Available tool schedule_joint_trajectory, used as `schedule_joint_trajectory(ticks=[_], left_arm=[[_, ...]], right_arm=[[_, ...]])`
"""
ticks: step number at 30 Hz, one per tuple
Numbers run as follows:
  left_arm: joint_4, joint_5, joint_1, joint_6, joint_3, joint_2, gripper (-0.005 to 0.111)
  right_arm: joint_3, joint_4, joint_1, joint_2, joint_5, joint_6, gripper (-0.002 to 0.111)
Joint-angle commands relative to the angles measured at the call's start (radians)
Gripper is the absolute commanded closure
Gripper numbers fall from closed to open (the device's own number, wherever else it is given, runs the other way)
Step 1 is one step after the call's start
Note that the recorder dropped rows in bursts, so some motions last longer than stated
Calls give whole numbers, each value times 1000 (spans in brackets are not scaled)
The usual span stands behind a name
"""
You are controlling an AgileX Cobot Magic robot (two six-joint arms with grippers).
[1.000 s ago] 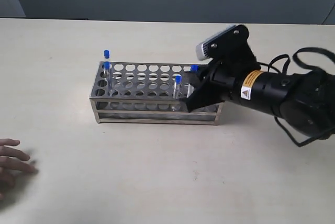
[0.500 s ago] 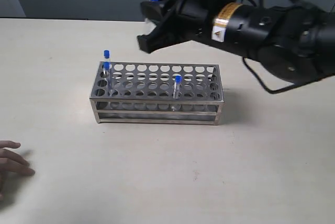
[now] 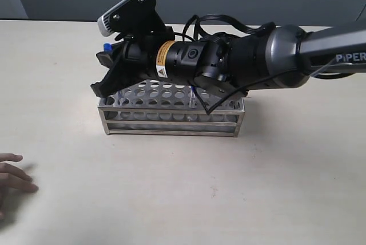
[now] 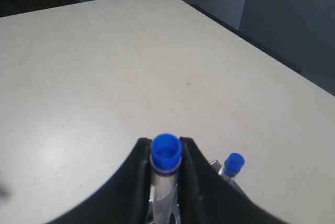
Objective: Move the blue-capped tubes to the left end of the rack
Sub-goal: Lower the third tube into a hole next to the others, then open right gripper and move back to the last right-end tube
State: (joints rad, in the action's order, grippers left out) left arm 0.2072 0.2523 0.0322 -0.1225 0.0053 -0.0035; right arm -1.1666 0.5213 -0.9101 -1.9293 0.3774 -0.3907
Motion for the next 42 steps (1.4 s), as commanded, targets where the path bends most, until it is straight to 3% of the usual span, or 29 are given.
schedule_joint_trajectory(ticks=[1, 30, 37, 42], left_arm=[[-5, -6, -4, -1, -5, 3, 106], [-5, -6, -4, -1, -5, 3, 106], [-5, -6, -4, -1, -5, 3, 106], [-5, -6, -4, -1, -5, 3, 106]], right_arm=[[-5, 28, 0, -1, -10, -5, 108], [-5, 56, 0, -104, 76, -53, 107], [-7, 85, 0, -104, 63, -58, 67], [-7, 29, 2, -67, -7, -58, 66]])
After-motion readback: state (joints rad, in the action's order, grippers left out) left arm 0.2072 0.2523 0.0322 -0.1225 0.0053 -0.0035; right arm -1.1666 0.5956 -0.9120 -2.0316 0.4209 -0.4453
